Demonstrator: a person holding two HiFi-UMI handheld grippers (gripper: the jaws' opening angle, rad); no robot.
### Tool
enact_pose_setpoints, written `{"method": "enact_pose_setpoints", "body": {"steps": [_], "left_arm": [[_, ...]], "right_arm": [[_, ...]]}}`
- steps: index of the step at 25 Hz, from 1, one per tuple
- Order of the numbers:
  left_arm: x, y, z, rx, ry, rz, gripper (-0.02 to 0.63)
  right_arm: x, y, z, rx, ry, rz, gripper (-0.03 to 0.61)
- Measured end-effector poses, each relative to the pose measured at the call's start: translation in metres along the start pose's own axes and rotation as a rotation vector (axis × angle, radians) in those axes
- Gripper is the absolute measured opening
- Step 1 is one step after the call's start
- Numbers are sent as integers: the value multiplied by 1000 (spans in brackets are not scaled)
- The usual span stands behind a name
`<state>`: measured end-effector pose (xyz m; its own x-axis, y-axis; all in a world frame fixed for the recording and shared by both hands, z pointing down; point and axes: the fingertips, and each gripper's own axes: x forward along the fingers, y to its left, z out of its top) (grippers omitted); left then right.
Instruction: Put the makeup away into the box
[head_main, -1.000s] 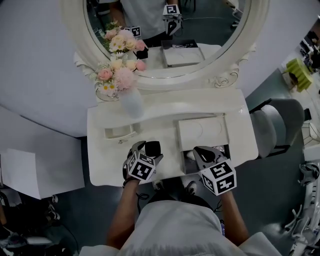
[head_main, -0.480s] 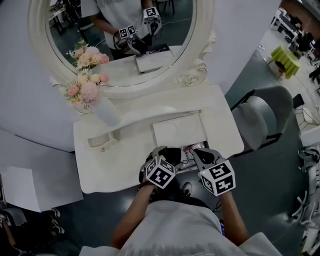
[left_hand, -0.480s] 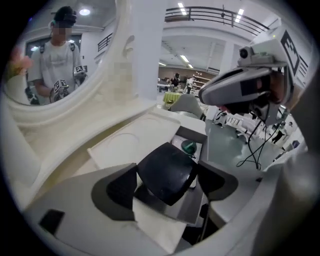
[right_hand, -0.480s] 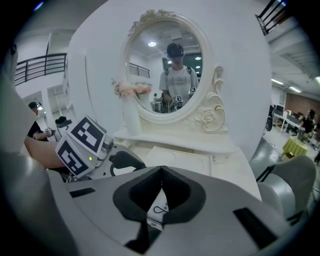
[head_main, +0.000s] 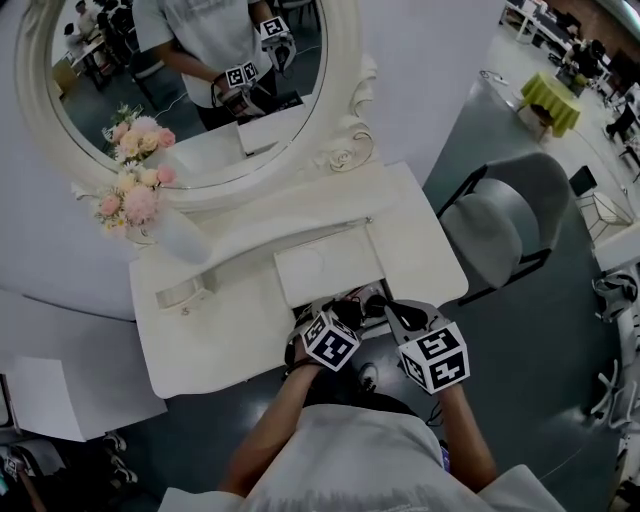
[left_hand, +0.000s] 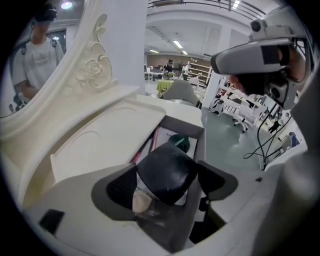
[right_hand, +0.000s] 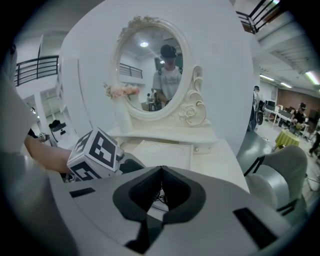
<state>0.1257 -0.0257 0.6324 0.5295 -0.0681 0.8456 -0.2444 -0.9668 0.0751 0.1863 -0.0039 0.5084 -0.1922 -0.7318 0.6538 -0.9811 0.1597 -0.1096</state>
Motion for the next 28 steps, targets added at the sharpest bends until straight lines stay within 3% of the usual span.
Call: {"method": "enact_pose_setpoints", "body": {"steps": [10,16,25,28], "left_arm": [[1,4,-6,-61,17,9,410],[-11,3,-3,-35,1,33,410],[-54,22,1,-61,-94,108,396],[-79,37,11,-117,-173,153,339]], "right_arm": [[-7,-10,-5,-7,0,-7,2],[-8,-3,0,-17,-11,4,2],[-7,11,15,-51,-33,13,2],[-9,13,33,-79,-63,6,2]]}}
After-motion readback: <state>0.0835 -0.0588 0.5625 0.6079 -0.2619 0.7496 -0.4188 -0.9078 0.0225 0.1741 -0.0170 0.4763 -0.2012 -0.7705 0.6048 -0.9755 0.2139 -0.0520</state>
